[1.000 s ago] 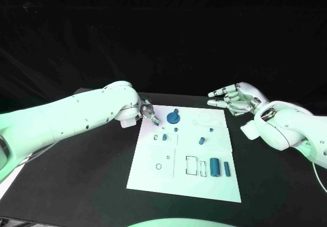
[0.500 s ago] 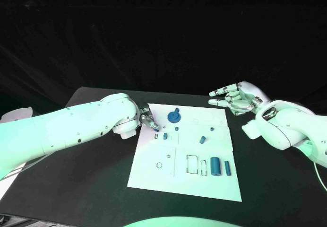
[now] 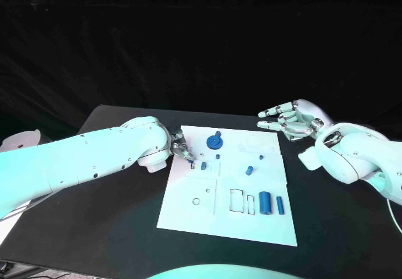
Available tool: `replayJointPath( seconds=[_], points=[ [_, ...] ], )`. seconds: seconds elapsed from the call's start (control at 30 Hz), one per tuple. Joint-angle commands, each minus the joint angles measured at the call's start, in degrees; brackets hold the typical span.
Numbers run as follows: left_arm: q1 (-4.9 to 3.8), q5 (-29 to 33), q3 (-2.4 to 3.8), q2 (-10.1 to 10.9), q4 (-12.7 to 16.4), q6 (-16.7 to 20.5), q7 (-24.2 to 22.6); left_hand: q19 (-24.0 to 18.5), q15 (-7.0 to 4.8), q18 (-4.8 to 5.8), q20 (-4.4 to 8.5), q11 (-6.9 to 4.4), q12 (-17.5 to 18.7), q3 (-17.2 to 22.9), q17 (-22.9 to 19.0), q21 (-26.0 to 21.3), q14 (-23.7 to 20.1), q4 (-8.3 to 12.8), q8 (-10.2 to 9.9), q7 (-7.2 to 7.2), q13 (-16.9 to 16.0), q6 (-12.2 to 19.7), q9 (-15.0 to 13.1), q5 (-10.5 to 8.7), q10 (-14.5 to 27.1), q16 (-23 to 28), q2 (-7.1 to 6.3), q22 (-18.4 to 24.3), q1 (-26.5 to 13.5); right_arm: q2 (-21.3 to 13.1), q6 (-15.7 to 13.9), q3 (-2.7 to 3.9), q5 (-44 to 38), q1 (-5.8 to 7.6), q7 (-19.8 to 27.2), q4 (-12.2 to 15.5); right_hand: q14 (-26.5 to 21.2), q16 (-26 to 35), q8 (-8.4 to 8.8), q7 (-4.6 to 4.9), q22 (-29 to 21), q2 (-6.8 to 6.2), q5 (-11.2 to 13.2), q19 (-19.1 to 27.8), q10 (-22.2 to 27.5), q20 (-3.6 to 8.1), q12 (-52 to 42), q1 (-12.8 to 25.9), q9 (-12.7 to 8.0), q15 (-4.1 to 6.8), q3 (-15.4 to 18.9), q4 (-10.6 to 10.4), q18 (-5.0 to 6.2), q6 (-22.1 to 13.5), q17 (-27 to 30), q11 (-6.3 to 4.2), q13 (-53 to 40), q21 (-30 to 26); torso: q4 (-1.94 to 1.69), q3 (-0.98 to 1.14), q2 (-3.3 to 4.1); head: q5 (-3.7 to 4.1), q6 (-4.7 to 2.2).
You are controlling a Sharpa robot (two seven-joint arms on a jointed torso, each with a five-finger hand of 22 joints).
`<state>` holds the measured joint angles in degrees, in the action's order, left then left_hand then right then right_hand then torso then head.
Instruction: Assemble the parts on the task board
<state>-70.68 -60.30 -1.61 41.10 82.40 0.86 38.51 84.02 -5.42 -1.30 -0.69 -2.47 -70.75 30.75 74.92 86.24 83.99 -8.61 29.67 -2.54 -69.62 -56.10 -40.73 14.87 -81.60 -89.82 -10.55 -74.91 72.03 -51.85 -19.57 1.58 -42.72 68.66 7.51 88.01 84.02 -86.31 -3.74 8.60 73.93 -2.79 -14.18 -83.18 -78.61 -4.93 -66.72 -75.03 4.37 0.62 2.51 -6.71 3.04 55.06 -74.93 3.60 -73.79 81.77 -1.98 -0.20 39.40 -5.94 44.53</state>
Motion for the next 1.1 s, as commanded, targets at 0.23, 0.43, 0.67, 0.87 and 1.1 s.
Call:
replayJointPath(
  seconds=[0.23, 0.43, 0.67, 0.87, 1.1],
  points=[
    [0.19, -0.6, 0.01, 0.1, 0.6, -2.9, 0.9, 4.6, -0.16, 0.24, 0.17, -0.02, -0.3, 6.7, 15.1, 0.4, 6.0, 6.3, 0.4, 0.79, -0.1, -1.0, -0.1, 0.32, -0.3, -0.2, 0.77, -11.3, 0.1, 0.0, 0.9, -0.01, -0.1, -0.07, 0.4, 0.0, 4.6, 0.2, -0.25, -0.14, 0.0, 0.51, -0.1, 0.4, 0.2, -0.05, 0.1, 0.1, 0.1, 0.33, 0.5, 0.0, 0.40, 0.3, -9.4, -0.19, 0.1, -0.4, 0.01, 0.06, -0.05, -0.01, 0.16],
    [0.25, -0.6, -0.04, 0.1, 0.9, -3.2, 0.9, 4.6, -0.16, 0.24, 0.17, -0.02, -0.3, 6.7, 15.1, 0.4, 6.0, 6.3, 0.4, 0.79, -0.1, -1.0, -0.1, 0.32, -0.3, -0.2, 0.77, -11.3, 0.1, 0.0, 0.9, -0.01, -0.1, -0.07, 0.4, 0.0, 4.5, 0.2, -0.27, -0.15, -0.1, 0.57, -0.1, 0.4, 0.3, -0.04, 0.2, 0.1, 0.1, 0.34, 0.6, 0.0, 0.40, 0.3, -9.4, -0.20, 0.2, -0.4, 0.03, 0.06, -0.04, -0.03, 0.17],
    [0.33, -0.6, -0.17, -0.1, 1.1, -3.3, 0.8, 4.6, -0.17, 0.24, 0.17, -0.03, -0.3, 6.8, 15.1, 0.3, 6.0, 6.3, 0.4, 0.80, -0.2, -1.1, -0.1, 0.35, -0.3, -0.2, 0.72, -11.3, 0.0, 0.0, 0.9, -0.01, -0.1, -0.08, 0.4, 0.1, 4.5, 0.2, -0.27, -0.15, -0.1, 0.57, -0.1, 0.4, 0.3, -0.04, 0.2, 0.1, 0.1, 0.34, 0.6, 0.0, 0.40, 0.3, -9.4, -0.20, 0.2, -0.4, -0.01, 0.03, -0.02, 0.00, 0.24],
    [0.46, -0.6, -0.26, -0.1, 1.1, -3.6, 0.8, 4.6, -0.17, 0.24, 0.17, -0.03, -0.3, 6.8, 15.1, 0.3, 6.0, 6.3, 0.4, 0.80, -0.2, -1.1, -0.1, 0.35, -0.3, -0.2, 0.72, -11.3, 0.0, 0.0, 0.9, -0.01, -0.1, -0.08, 0.4, 0.1, 4.5, 0.2, -0.27, -0.15, -0.1, 0.57, -0.1, 0.4, 0.3, -0.04, 0.2, 0.1, 0.1, 0.34, 0.6, 0.0, 0.40, 0.3, -9.4, -0.20, 0.2, -0.4, 0.00, 0.01, -0.02, -0.04, 0.31],
    [0.50, -0.6, -0.32, 0.0, 1.3, -4.3, 0.8, 4.6, -0.17, 0.26, 0.17, -0.03, -0.3, 6.8, 15.1, 0.4, 6.0, 6.4, 0.4, 0.81, -0.2, -1.1, -0.1, 0.37, -0.3, -0.2, 0.70, -11.4, -0.1, 0.0, 1.0, -0.01, -0.1, -0.09, 0.4, 0.1, 4.5, 0.2, -0.27, -0.15, -0.1, 0.57, -0.1, 0.4, 0.3, -0.04, 0.2, 0.1, 0.1, 0.34, 0.6, 0.0, 0.40, 0.3, -9.4, -0.20, 0.2, -0.4, -0.03, 0.00, -0.02, -0.08, 0.54]
  ],
)
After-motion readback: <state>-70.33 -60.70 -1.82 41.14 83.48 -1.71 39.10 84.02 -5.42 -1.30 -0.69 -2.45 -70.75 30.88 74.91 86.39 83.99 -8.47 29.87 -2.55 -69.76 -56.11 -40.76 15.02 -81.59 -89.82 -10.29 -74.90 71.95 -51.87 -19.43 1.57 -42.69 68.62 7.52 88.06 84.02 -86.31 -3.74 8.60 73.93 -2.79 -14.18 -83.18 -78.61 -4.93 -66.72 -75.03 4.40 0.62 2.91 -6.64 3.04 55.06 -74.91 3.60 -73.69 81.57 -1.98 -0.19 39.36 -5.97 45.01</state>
